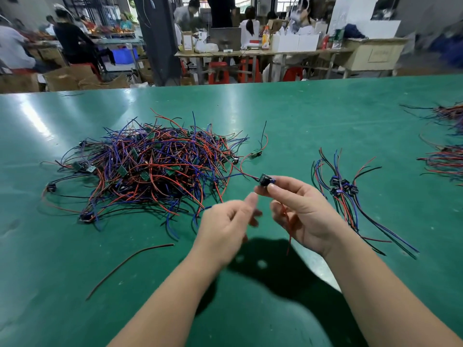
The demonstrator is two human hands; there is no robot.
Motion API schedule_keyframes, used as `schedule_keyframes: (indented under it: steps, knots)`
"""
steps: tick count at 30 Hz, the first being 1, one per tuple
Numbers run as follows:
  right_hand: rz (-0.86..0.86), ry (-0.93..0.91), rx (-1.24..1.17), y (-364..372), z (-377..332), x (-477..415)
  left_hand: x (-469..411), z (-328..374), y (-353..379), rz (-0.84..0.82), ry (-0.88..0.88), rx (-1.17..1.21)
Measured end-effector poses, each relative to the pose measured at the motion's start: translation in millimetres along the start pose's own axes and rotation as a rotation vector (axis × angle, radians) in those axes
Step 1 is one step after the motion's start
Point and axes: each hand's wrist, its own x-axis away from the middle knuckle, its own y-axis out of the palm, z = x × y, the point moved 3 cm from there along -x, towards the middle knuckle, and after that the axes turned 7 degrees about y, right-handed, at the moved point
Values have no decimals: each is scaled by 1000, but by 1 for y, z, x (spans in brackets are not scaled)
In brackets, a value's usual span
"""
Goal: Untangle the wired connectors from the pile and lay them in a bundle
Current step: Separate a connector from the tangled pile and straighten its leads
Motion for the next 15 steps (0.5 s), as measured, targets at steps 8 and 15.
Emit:
schedule_keyframes:
  steps: [8, 15]
  knots:
    - [-11, 92, 226, 4, 15, -2, -7, -3, -4, 125, -178, 549]
    - [-45, 104, 266, 4, 13, 0, -10, -7, -8, 207, -257, 640]
